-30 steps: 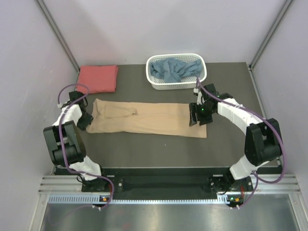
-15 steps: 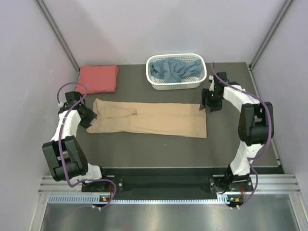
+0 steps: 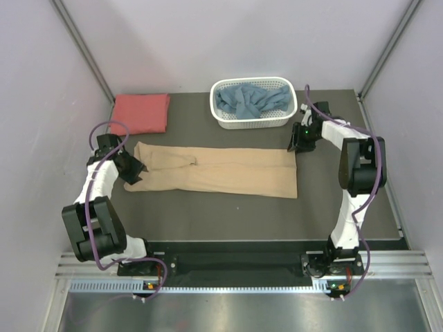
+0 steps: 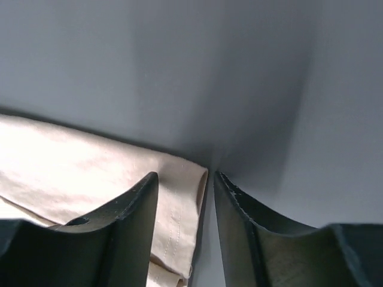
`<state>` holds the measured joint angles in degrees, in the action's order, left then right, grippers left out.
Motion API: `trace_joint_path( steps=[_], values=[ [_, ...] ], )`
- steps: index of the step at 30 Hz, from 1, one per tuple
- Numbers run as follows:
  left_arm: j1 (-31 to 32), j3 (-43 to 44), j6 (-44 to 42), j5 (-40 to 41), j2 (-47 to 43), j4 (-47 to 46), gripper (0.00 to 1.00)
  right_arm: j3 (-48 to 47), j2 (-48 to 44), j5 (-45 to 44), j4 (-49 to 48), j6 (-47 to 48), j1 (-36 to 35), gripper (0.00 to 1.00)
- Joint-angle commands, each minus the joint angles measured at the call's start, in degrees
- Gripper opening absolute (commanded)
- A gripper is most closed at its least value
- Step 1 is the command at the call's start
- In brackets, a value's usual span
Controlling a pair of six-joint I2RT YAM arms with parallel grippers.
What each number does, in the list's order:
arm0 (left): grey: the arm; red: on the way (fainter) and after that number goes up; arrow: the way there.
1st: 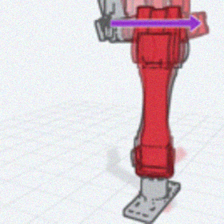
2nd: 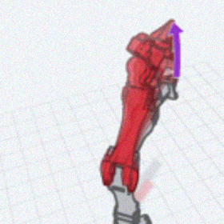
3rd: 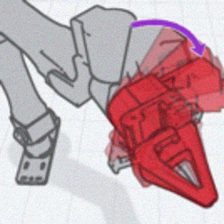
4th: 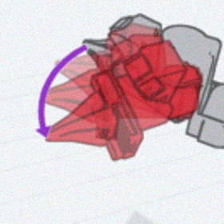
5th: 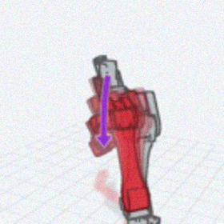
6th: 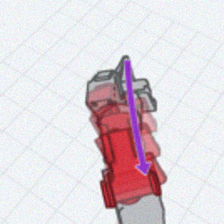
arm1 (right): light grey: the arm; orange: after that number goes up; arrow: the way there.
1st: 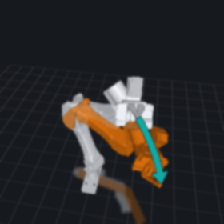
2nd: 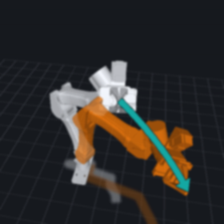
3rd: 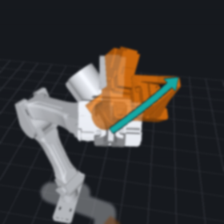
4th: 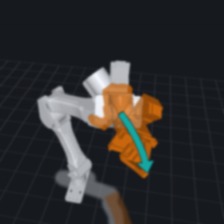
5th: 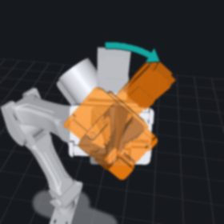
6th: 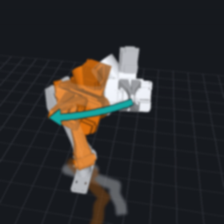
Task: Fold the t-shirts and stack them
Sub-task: Fold the tshirt
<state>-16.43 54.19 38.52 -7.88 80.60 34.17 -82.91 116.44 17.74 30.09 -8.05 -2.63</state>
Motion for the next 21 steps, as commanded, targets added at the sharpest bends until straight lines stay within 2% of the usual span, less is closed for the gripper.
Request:
trace_joint_path(
  steps=[1, 4, 9, 11, 13, 19, 21],
  values=[
    [0.2, 0.7, 0.3, -1.1, -2.0, -2.1, 0.44, -3.2, 1.5, 3.2, -2.8, 0.6, 1.1, 0.42],
    [0.2, 0.9, 0.2, -1.1, -2.1, -2.0, 0.44, -2.6, 1.9, 4.1, -2.1, 0.4, 1.1, 0.41],
    [0.2, 1.2, 0.2, -1.3, -2.2, -2.4, 0.44, 0.4, 1.2, 5.3, -2.4, 1.0, 1.1, 0.27],
    [0.2, 1.5, 0.1, -1.2, -2.3, -2.4, 0.44, 1.6, 0.5, 5.3, -2.7, 0.8, 1.1, 0.26],
    [0.3, 2.1, -0.2, -0.8, -2.1, -2.5, 0.44, 2.9, 0.1, 4.2, -3.0, 0.8, 1.2, 0.23],
    [0.4, 3.5, -0.3, -0.6, -1.4, -2.5, 0.43, 4.1, -1.4, -3.3, -2.9, -1.6, 1.4, 0.01],
    [0.7, 3.8, -0.3, -0.4, -1.4, -2.6, 0.43, 4.9, -2.6, -5.4, -2.8, -3.3, 1.8, 0.0]
  ],
)
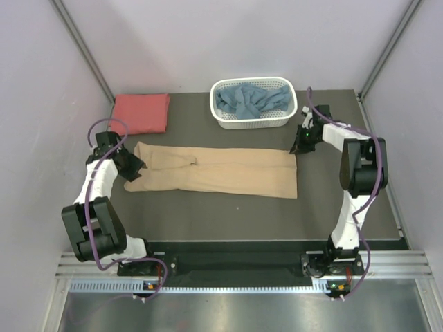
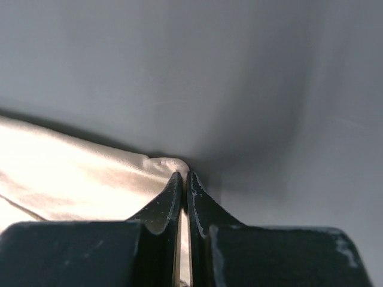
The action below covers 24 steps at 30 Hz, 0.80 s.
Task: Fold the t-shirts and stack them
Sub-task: Fold the tshirt
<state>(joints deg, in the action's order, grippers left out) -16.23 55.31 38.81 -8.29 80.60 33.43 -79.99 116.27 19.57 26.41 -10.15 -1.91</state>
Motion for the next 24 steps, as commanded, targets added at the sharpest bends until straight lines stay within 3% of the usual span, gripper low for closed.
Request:
trace_joint_path(
  steps=[1, 6, 17, 22, 23, 24],
  values=[
    [0.7, 2.9, -0.6, 0.2, -1.5, -1.8, 0.43, 2.5, -3.1, -8.2, 0.7, -2.0, 1.2, 0.0],
    [1.7, 4.7, -0.8, 1.3, -1.3, -1.5, 0.43, 9.0, -9.6, -13.5, 1.4, -8.2, 5.2, 0.0],
    [7.9, 12.2, -1.5, 2.3, 3.5, -0.5, 0.48, 23.5, -25.6, -19.2, 7.5, -11.1, 16.9, 0.0],
    [10.4, 11.6, 1.1, 0.7, 5.0, -0.1, 0.49, 28.0, -30.9, -20.7, 7.2, -11.7, 18.3, 0.0],
    [10.9, 11.2, 1.5, 0.6, 4.9, -0.3, 0.52, 27.6, -31.4, -20.5, 7.3, -11.3, 18.3, 0.01],
    [10.9, 10.8, 1.8, 0.4, 4.8, -0.3, 0.61, 27.1, -31.5, -20.4, 7.6, -11.1, 18.3, 0.06]
  ],
)
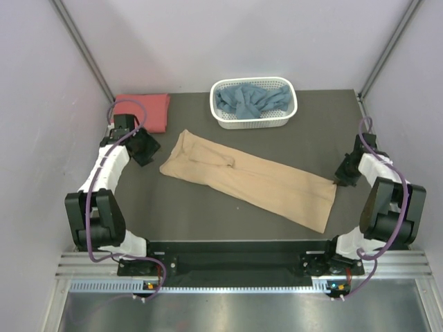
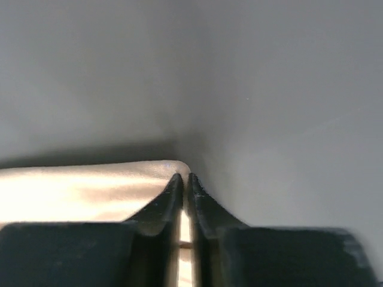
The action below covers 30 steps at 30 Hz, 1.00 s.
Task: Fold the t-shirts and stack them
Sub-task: Fold the tshirt
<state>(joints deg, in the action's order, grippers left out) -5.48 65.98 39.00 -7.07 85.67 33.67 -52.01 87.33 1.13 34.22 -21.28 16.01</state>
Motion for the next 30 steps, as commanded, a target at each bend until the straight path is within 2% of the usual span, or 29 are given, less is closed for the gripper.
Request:
trace_joint_path(
  steps=[1, 2, 3, 5, 8, 10, 13, 17, 20, 23, 30],
  values=[
    [0.1, -0.7, 2.2, -0.9, -0.7, -0.8, 0.62, -1.6, -2.7, -1.6, 0.0, 0.3, 0.4, 0.15],
    [0.1, -1.0, 2.4, -1.0, -0.9, -1.1, 0.7, -3.3, -2.7, -1.7, 0.5, 0.4, 0.3, 0.33],
    [0.0, -1.4, 2.6, -1.0, -1.4, -1.3, 0.78, -4.3, -2.8, -2.6, 1.0, 0.4, 0.3, 0.4],
    [0.1, -2.4, 3.3, -1.2, -2.2, -1.6, 0.78, -7.8, -2.5, -3.5, 1.9, 0.8, -0.4, 0.55],
    [0.1, -4.0, 5.4, -2.5, -2.6, -1.6, 0.77, -13.8, -0.9, -6.5, 4.2, 1.8, -2.6, 0.61],
    [0.1, -5.8, 7.3, -3.0, -2.8, -1.8, 0.76, -17.1, 0.2, -7.4, 5.0, 2.3, -4.6, 0.61],
    [0.1, -9.3, 10.0, -3.7, -3.7, -4.1, 0.74, -24.9, 1.9, -8.9, 4.3, 4.1, -11.2, 0.62],
    [0.0, -12.6, 14.1, -3.1, -3.1, -6.5, 0.73, -39.5, 7.2, -9.1, 7.2, 8.0, -22.9, 0.63],
    [0.2, -13.7, 15.3, -3.3, -0.8, -8.7, 0.71, -44.1, 9.3, -8.5, 8.7, 8.4, -27.2, 0.63],
    [0.2, -13.2, 14.8, -1.8, 2.0, -10.5, 0.71, -43.3, 8.9, -6.0, 8.0, 8.0, -29.4, 0.63],
    [0.4, -12.5, 12.6, -0.8, 8.5, -14.2, 0.68, -38.2, 6.5, -5.5, 7.5, 9.1, -29.7, 0.63]
  ],
)
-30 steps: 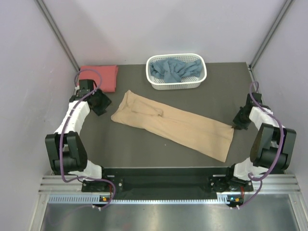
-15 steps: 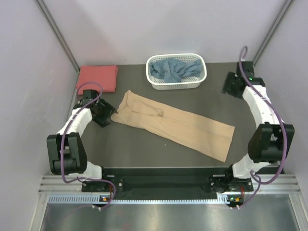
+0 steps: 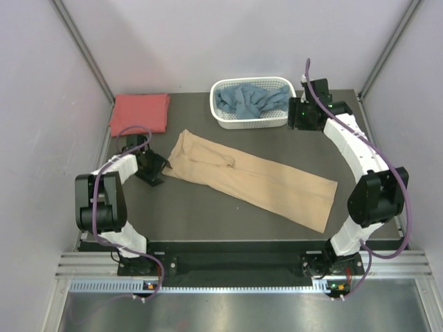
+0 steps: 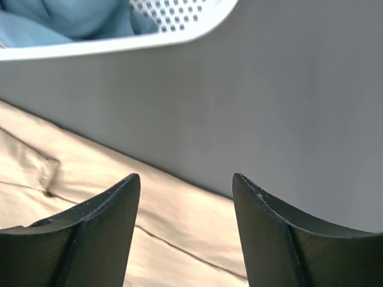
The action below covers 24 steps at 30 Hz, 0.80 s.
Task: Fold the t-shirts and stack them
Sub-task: Fold the tshirt
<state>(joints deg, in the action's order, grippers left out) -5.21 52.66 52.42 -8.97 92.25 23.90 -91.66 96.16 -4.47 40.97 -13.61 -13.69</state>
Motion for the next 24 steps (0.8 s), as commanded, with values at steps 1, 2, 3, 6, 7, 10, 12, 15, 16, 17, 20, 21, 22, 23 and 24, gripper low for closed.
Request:
trace_joint_path(
  steps=[1, 2, 3, 6, 7, 10, 12, 15, 16, 17, 20, 21, 22, 23, 24],
  values=[
    [0.2, 1.1, -1.2, 1.1, 2.4, -4.7, 0.68, 1.9, -2.8, 0.0, 0.6, 1.7, 0.0, 0.64],
    [0.2, 1.2, -1.4, 1.1, 2.8, -5.6, 0.67, 2.4, -3.0, -0.1, 0.7, 1.8, 0.1, 0.63],
    [0.1, 1.2, -1.7, 1.4, 3.2, -6.1, 0.67, 2.7, -3.2, -0.1, 0.7, 1.9, 0.0, 0.64],
    [0.2, 1.9, -3.2, 1.9, 4.9, -7.5, 0.63, 3.6, -3.6, 0.2, 0.7, 2.3, 0.2, 0.64],
    [0.1, 3.1, -3.6, 1.7, 5.7, -7.5, 0.57, 3.8, -3.5, 0.2, 0.7, 2.3, 0.2, 0.63],
    [0.2, 5.2, -5.1, 0.1, 8.6, -8.3, 0.4, 4.3, -3.7, 0.5, 0.5, 2.3, 0.1, 0.63],
    [0.5, 6.9, -6.4, -0.7, 10.4, -8.8, 0.18, 4.5, -3.4, 1.0, 0.6, 2.4, 0.1, 0.63],
    [1.2, 9.7, -9.5, -0.3, 12.9, -8.6, 0.0, 4.6, -2.8, 1.7, 0.4, 2.3, 0.1, 0.63],
    [1.8, 12.3, -10.3, 0.7, 13.6, -7.5, 0.0, 4.6, -2.6, 1.8, 0.4, 2.4, 0.1, 0.63],
    [2.0, 13.7, -11.1, 1.3, 14.2, -6.9, 0.0, 4.8, -2.5, 1.9, 0.5, 2.4, 0.1, 0.64],
    [2.8, 19.1, -14.2, 4.1, 16.7, -5.2, 0.0, 5.1, -2.2, 2.4, 0.5, 2.2, -0.1, 0.64],
    [2.9, 20.4, -15.6, 4.8, 17.9, -5.0, 0.0, 5.2, -2.1, 2.4, 0.6, 2.3, 0.0, 0.63],
    [3.2, 23.2, -16.4, 5.4, 18.7, -4.8, 0.0, 5.3, -1.9, 2.4, 0.7, 2.2, -0.1, 0.64],
    [3.3, 24.8, -17.0, 6.2, 19.5, -4.0, 0.0, 5.5, -1.9, 2.3, 0.8, 2.3, 0.0, 0.63],
    [3.4, 26.4, -18.2, 6.6, 21.7, -3.5, 0.0, 5.8, -1.9, 2.4, 1.1, 2.4, 0.0, 0.64]
  ],
)
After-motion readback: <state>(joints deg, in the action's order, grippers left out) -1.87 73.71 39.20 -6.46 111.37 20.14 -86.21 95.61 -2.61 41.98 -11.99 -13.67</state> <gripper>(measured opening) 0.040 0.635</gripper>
